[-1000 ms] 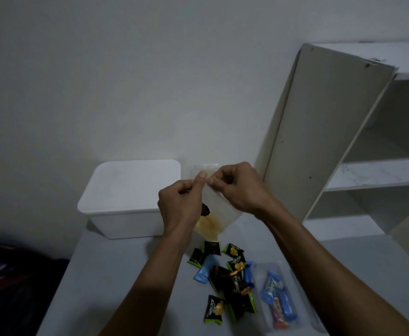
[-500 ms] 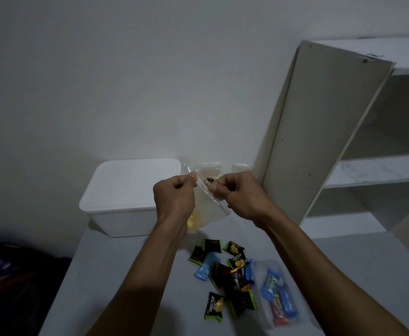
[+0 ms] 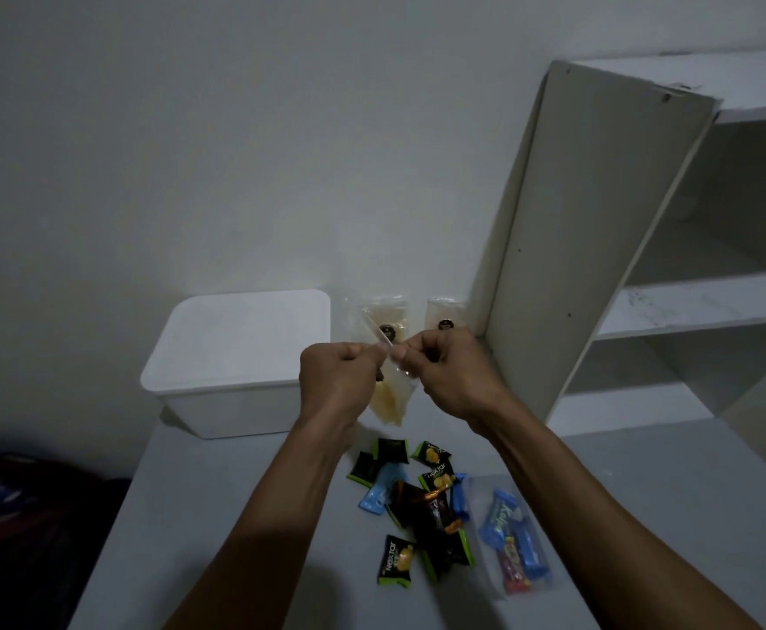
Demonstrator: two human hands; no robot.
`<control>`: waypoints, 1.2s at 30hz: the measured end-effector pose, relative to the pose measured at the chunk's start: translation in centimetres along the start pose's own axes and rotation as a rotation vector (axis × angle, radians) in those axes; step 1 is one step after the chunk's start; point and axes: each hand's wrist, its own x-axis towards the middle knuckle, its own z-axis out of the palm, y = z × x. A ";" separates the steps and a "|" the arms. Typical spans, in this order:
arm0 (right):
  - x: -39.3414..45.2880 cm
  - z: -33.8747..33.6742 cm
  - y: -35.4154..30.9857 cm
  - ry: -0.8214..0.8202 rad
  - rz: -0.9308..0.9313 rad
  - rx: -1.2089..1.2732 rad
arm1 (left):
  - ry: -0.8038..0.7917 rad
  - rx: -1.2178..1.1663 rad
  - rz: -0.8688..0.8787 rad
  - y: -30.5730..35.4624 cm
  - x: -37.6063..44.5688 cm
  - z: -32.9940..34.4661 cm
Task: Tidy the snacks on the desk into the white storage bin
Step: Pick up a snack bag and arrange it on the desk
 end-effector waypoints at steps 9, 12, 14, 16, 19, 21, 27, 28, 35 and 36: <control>-0.7 -0.1 1.2 0.024 0.023 -0.009 | -0.056 -0.012 -0.059 -1.1 -0.5 0.9; -1.0 -0.2 1.3 0.024 0.018 -0.022 | -0.069 -0.018 -0.068 -1.2 -0.7 0.9; -1.2 -0.4 1.2 0.022 -0.009 -0.049 | -0.089 -0.016 -0.067 -1.2 -0.9 0.9; -1.5 -0.9 0.9 -0.007 -0.045 -0.110 | -0.054 -0.005 -0.038 -1.3 -1.1 0.7; -1.7 -2.8 0.0 -0.069 -0.074 -0.222 | 0.094 0.029 0.086 -1.7 -0.6 -0.1; -1.8 -4.6 -1.0 -0.134 -0.101 -0.268 | 0.042 0.050 0.181 -2.2 0.7 -1.0; -1.5 -8.0 -1.5 -0.215 -0.115 -0.277 | -0.201 -0.065 0.285 -2.5 1.7 -0.8; -1.5 -8.3 -1.2 -0.178 -0.106 -0.222 | -0.184 -0.109 0.253 -2.7 1.7 -0.6; -1.8 -7.5 4.6 0.127 -0.004 0.028 | -0.156 -0.226 0.062 -4.0 2.4 1.4; -1.4 -7.1 5.4 0.186 0.008 0.055 | -0.159 -0.216 0.060 -4.3 2.7 1.8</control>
